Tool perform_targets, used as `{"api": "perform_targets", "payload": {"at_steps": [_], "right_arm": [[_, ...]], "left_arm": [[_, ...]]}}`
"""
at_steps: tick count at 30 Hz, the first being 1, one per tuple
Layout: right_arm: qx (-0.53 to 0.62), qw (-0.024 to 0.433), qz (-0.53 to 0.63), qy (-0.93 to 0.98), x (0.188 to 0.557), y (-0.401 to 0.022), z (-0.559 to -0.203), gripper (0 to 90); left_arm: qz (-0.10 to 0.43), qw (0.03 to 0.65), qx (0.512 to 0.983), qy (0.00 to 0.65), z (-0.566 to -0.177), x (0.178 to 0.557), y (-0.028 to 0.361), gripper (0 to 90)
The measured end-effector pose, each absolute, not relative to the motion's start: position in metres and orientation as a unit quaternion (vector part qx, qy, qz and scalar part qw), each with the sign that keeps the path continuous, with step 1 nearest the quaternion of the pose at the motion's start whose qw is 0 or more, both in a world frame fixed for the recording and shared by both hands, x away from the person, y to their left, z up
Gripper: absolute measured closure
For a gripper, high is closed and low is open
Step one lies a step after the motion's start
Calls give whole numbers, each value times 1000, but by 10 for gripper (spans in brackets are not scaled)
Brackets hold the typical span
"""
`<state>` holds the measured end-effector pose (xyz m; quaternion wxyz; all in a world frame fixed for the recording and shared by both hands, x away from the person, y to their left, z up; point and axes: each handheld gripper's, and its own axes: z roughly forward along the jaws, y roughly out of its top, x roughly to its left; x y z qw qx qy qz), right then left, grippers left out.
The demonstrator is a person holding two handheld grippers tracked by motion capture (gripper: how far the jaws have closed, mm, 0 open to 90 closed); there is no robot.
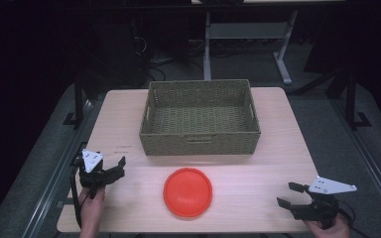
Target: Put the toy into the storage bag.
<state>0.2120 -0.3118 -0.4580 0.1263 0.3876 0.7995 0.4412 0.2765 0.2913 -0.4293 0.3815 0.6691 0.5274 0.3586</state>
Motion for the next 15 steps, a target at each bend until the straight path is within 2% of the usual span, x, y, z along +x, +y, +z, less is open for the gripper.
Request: {"api": "perform_targets", "payload": {"at_steps": [8,10,15], "right_arm": [[372,122,435,811,215,-298,-454,236],[366,110,441,812,217,-289,-450,206],[352,76,435,825,226,-268,-444,210]], "left_arm": [[357,383,673,522,-429,276,290,128],[358,382,675,521,-429,276,290,128],[360,387,668,524,-428,275,292,128]]}}
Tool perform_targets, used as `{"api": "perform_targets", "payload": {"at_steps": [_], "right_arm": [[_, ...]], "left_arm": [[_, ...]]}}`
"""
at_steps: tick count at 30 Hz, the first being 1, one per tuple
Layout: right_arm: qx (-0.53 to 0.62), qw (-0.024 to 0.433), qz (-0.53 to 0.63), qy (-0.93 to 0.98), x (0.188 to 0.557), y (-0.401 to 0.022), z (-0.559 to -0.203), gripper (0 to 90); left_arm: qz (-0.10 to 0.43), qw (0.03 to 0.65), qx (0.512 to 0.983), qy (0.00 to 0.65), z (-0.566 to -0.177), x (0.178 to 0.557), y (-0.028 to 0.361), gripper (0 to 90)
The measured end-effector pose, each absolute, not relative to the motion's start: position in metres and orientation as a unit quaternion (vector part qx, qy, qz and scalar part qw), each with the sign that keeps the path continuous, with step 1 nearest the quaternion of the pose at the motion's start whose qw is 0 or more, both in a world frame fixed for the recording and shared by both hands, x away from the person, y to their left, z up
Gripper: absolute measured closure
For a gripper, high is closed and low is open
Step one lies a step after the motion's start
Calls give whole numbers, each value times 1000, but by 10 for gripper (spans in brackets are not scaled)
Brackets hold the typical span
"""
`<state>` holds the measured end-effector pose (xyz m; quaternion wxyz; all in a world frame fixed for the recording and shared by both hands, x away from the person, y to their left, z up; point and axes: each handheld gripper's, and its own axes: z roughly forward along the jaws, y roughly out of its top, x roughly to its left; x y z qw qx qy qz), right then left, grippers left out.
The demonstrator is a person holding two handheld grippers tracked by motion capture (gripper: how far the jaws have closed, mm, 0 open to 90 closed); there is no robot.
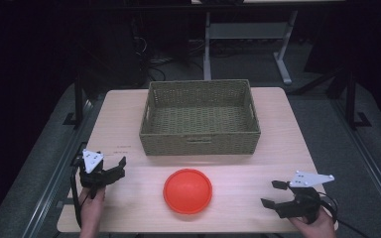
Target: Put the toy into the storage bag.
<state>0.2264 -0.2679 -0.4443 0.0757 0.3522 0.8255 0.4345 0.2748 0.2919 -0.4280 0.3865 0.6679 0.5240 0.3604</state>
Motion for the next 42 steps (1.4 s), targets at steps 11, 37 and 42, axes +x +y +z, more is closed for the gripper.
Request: {"api": "perform_targets", "payload": {"at_steps": [11,37,42], "right_arm": [[328,54,415,847,245,-228,-436,208],[300,-9,356,885,287,-137,-426,211],[295,-20,348,890,295,-123,-426,215]], "left_arm": [[363,388,667,522,-427,274,292,128],[363,389,672,516,-427,274,290,127],[366,389,670,516,-427,274,290,128]]}}
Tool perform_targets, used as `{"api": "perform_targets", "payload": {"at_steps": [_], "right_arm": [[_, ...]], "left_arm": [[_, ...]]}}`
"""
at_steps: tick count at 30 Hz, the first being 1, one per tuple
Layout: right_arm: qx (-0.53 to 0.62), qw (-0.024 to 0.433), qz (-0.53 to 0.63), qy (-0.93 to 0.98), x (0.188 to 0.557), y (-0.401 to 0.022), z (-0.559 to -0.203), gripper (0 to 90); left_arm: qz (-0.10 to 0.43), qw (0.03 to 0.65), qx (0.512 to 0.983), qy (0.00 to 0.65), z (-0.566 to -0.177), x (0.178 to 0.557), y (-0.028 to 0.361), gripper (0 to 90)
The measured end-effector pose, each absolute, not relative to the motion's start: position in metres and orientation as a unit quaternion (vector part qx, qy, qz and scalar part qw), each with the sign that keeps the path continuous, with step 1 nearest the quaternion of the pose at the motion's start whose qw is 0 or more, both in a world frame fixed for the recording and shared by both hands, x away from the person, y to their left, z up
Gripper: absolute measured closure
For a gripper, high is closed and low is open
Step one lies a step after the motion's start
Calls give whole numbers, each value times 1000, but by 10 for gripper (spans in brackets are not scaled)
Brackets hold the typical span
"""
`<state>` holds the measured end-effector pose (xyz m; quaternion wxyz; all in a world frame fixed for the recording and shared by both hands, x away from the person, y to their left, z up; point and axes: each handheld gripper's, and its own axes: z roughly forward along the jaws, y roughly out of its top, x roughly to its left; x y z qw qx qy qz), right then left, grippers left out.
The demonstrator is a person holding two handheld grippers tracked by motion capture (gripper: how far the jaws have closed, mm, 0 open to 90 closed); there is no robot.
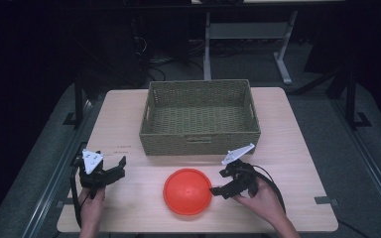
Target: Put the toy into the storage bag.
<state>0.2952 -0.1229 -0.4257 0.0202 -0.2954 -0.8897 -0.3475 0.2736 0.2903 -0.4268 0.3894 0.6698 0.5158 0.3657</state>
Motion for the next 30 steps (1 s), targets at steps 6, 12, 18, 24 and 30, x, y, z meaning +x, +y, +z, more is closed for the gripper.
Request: {"api": "perform_targets", "payload": {"at_steps": [6,12,18,24,30], "right_arm": [[-292,30,-333,-896,303,-109,-428,218],[-304,45,-334,-891,312,-99,-429,262],[-320,37,-310,-895,321,-87,-440,343],[-338,38,-298,-892,325,-85,-444,421],[-345,32,-288,-893,326,-86,-444,512]], "left_arm": [[367,388,672,514,-427,274,290,128],[366,389,672,513,-427,274,289,128],[367,390,672,511,-427,273,289,128],[369,389,672,510,-426,273,289,127],[368,389,672,511,-426,273,289,128]]}}
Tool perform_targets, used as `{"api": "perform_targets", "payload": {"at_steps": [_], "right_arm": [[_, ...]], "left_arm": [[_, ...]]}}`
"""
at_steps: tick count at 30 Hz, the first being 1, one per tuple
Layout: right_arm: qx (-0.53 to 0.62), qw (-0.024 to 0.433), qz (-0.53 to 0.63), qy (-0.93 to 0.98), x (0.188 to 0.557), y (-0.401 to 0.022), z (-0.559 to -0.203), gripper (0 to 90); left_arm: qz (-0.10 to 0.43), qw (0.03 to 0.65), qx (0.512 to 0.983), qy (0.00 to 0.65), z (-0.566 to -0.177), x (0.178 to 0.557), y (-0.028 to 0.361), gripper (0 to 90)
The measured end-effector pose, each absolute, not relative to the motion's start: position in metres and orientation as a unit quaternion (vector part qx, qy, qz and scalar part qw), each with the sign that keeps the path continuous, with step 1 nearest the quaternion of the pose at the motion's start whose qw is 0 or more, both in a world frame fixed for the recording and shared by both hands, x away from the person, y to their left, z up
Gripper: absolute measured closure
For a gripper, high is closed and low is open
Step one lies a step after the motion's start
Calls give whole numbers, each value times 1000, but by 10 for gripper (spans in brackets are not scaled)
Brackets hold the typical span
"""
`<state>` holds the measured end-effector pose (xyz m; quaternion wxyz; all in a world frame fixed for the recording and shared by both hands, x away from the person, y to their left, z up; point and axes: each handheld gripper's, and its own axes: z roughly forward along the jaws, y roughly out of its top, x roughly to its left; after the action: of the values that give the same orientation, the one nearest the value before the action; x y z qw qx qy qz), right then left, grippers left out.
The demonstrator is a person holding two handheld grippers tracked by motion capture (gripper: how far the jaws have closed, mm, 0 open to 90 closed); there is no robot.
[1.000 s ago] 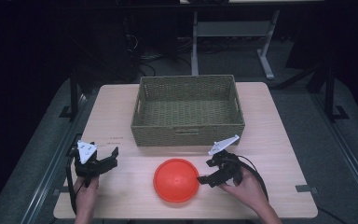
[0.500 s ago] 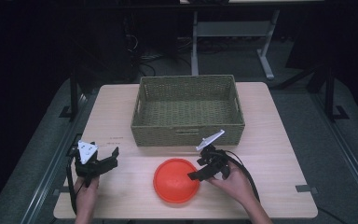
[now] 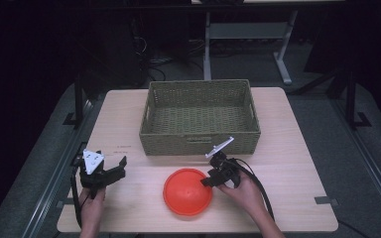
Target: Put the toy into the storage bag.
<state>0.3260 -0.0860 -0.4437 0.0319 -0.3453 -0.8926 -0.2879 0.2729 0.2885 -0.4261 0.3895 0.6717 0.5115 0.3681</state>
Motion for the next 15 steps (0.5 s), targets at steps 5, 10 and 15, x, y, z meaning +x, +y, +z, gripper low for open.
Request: {"api": "perform_targets", "payload": {"at_steps": [5,10,15], "right_arm": [[-347,43,-284,-893,328,-85,-448,553],[-340,56,-285,-895,328,-81,-451,607],[-341,59,-290,-892,329,-81,-451,648]], "left_arm": [[369,389,672,511,-426,273,289,128],[368,392,672,509,-426,273,288,127],[369,392,672,508,-426,273,288,128]]}}
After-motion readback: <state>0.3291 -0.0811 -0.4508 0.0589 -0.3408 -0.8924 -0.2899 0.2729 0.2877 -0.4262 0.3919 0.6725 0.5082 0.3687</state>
